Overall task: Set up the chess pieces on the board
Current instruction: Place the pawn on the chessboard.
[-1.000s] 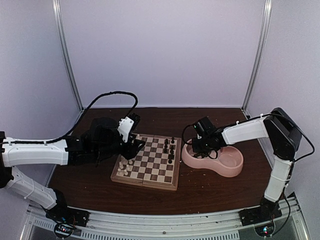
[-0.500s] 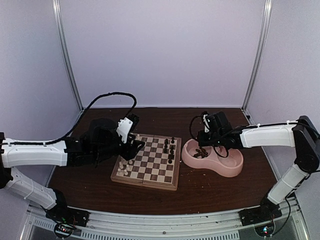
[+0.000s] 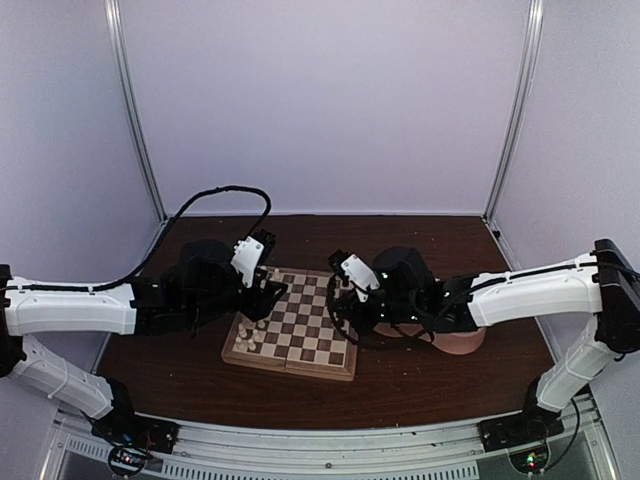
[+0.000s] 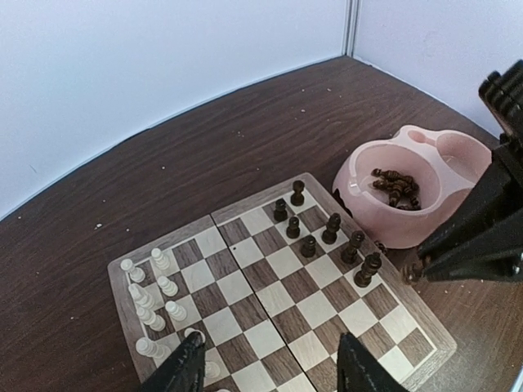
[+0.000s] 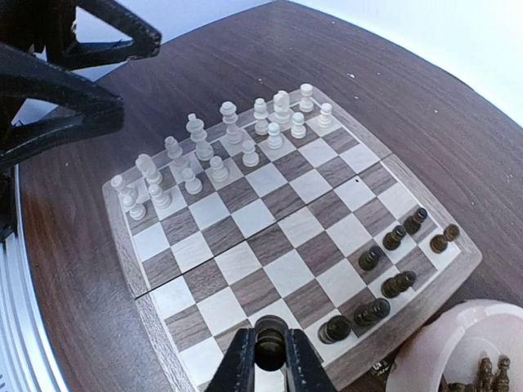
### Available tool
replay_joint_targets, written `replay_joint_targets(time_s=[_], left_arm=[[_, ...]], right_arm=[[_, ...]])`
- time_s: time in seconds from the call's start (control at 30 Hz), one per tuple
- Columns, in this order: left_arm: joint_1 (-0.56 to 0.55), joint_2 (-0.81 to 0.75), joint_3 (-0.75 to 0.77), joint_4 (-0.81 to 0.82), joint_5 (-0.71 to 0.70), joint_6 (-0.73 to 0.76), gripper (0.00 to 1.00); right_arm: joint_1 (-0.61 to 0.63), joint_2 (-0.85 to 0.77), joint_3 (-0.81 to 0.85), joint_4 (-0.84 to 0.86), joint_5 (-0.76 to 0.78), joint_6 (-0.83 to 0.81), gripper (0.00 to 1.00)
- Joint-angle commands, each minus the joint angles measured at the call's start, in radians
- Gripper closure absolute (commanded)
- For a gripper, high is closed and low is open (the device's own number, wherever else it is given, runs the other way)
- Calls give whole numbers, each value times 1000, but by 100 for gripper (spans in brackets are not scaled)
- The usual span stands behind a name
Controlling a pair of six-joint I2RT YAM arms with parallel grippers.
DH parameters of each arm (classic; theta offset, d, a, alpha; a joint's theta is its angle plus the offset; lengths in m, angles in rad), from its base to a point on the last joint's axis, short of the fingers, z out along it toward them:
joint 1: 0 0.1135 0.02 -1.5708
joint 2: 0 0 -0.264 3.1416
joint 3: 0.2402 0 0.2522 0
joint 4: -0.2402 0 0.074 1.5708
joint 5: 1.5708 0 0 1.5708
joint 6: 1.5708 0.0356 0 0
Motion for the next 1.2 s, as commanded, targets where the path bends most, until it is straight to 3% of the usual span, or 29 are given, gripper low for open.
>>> replay_joint_targets(time_s=[0.0, 0.37, 0.77, 0.87, 1.07, 1.17], left_arm=[[4, -21, -14, 56, -47, -25, 44], [4, -100, -80, 99, -126, -39, 46], [3, -50, -54, 79, -107, -41, 46], [4, -43, -50, 74, -103, -39, 45], [4, -27, -17, 28, -55, -45, 43], [4, -21, 4, 1, 10, -53, 42]], right_arm=[[35, 86, 79, -35, -18, -85, 86], [92, 296, 243, -170, 11, -111, 86], [97, 347, 278, -199, 36, -117, 79], [98, 320, 259, -184, 44, -115, 71], [97, 129, 128, -75, 27, -100, 68], [98, 18, 46, 0, 100, -101, 66]])
